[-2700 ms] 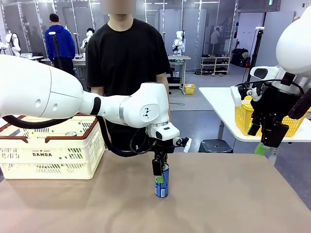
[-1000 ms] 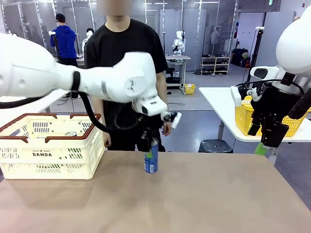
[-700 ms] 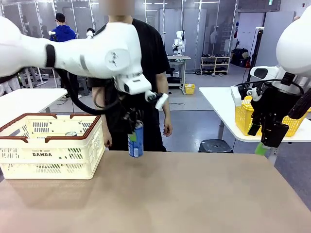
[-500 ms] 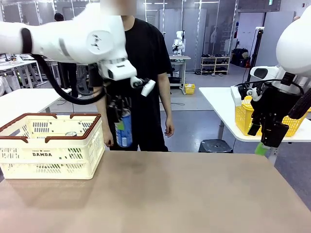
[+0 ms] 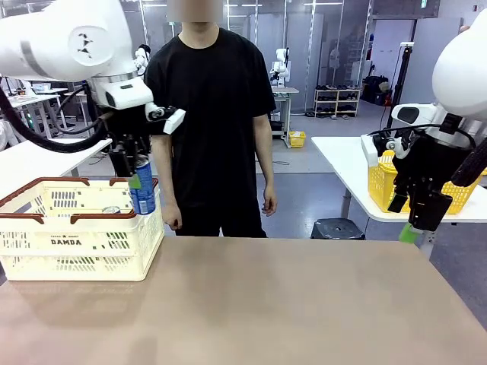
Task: Place the drinks into the Shopping basket.
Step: Pick up one drink and place it into the Shopping basket.
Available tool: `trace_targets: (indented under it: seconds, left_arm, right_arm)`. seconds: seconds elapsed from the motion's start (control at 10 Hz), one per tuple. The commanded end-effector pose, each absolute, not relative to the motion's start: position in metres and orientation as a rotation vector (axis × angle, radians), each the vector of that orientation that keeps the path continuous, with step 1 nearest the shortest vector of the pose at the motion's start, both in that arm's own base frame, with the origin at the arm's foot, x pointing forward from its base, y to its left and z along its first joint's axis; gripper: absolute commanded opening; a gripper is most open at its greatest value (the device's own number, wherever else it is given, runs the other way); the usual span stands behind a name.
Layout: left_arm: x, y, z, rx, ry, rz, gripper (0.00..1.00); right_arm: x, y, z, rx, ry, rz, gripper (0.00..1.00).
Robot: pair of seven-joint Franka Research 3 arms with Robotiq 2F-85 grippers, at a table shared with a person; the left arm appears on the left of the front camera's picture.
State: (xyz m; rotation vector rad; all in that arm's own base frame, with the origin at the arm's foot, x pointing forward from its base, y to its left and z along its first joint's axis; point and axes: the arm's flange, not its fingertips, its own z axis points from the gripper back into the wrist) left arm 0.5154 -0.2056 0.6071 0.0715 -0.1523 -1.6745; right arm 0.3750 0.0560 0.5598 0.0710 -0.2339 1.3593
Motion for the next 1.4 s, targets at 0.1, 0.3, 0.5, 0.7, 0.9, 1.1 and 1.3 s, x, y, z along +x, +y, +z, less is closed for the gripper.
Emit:
trace_targets:
  seconds: [0.1, 0.3, 0.5, 0.7, 0.9, 1.1, 1.3]
  left_arm:
    - [0.501, -0.171, 0.604, 0.028, -0.263, -1.649, 0.58]
    - [0.499, -0.157, 0.605, -0.01, -0.246, -1.689, 0.58]
    - [0.511, -0.17, 0.608, 0.03, -0.212, -1.631, 0.58]
    - [0.511, -0.17, 0.608, 0.03, -0.212, -1.631, 0.58]
    - [0.511, -0.17, 0.608, 0.03, -0.212, -1.631, 0.58]
    - [0.511, -0.17, 0.608, 0.03, -0.212, -1.631, 0.58]
    - [0.522, -0.156, 0.599, -0.003, -0.194, -1.623, 0.58]
  right_arm:
    - [0.376, 0.055, 0.562, 0.064, -0.222, 1.364, 1.0]
    - [0.376, 0.055, 0.562, 0.064, -0.222, 1.364, 1.0]
    - [0.376, 0.055, 0.562, 0.064, -0.222, 1.364, 1.0]
    - [0.376, 0.055, 0.562, 0.064, -0.222, 1.364, 1.0]
    - [0.376, 0.055, 0.562, 0.064, -0.222, 1.364, 1.0]
    - [0.376, 0.055, 0.562, 0.064, -0.222, 1.364, 1.0]
    - [0.376, 0.055, 0.562, 0.064, -0.222, 1.364, 1.0]
